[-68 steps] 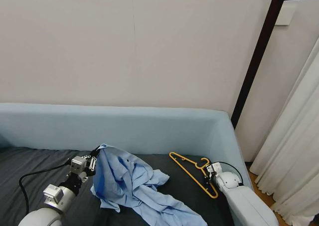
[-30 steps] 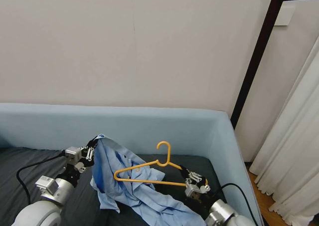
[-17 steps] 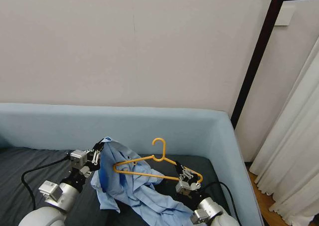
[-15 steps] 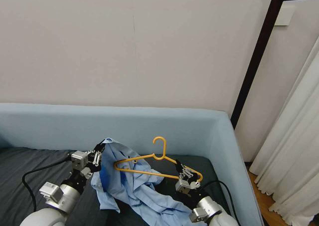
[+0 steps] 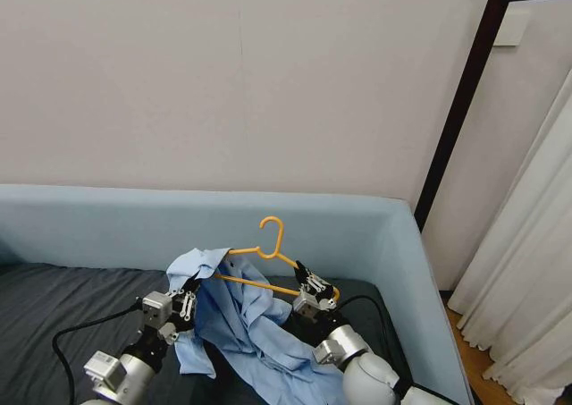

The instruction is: Pick up the clothes from the sofa and hang them on the clothes hanger.

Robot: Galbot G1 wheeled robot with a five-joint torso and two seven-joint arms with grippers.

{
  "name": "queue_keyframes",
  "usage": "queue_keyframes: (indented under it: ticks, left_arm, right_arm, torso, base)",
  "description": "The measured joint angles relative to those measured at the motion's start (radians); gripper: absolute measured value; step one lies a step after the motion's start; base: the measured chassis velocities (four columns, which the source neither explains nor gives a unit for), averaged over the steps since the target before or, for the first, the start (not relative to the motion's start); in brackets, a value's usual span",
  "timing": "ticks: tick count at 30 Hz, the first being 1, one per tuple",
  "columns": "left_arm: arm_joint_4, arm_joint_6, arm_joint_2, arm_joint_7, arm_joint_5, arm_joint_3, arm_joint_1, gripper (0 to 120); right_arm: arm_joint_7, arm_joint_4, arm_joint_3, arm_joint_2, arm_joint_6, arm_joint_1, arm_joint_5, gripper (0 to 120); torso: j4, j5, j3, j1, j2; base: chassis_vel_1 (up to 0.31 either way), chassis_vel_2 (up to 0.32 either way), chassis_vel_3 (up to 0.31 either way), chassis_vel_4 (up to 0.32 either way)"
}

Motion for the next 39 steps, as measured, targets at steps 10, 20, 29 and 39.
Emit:
queue_keyframes:
  ticks: [10, 20, 29, 39]
  left_arm:
    - [0.021, -0.021, -0.003, -0.008, 0.016, 0.009, -0.024, 0]
    - [-0.052, -0.015, -0.021, 0.012, 0.018, 0.033, -0.018, 0]
    - [-0.057, -0.053, -0.036, 0.068, 0.04, 0.047, -0.003, 0]
    - [-0.016, -0.112, -0.044, 0.149, 0.104, 0.063, 0.035, 0]
  right_arm:
    - [0.0, -0.022, 0.032, -0.024, -0.01, -0.015, -0.002, 4]
    - [-0.008, -0.109, -0.059, 0.029, -0.058, 0.016, -0.067, 4]
    - [-0.027, -0.118, -0.104, 0.039, -0.069, 0.028, -0.054, 4]
    - [-0.046, -0.079, -0.105, 0.034, 0.07, 0.009, -0.007, 4]
  torso:
    - [-0.0001, 0.0001, 0.0, 0.0, 0.0]
    - [0.0001, 0.0002, 0.0, 0.0, 0.0]
    - [0.0, 0.0001, 0.0, 0.0, 0.0]
    - [-0.0001, 0.0001, 0.0, 0.0, 0.0]
  base:
    - [0.0, 0.0, 0.0, 0.0]
    - [0.0, 0.0, 0.0, 0.0]
    - [0.0, 0.0, 0.0, 0.0]
    - [0.0, 0.0, 0.0, 0.0]
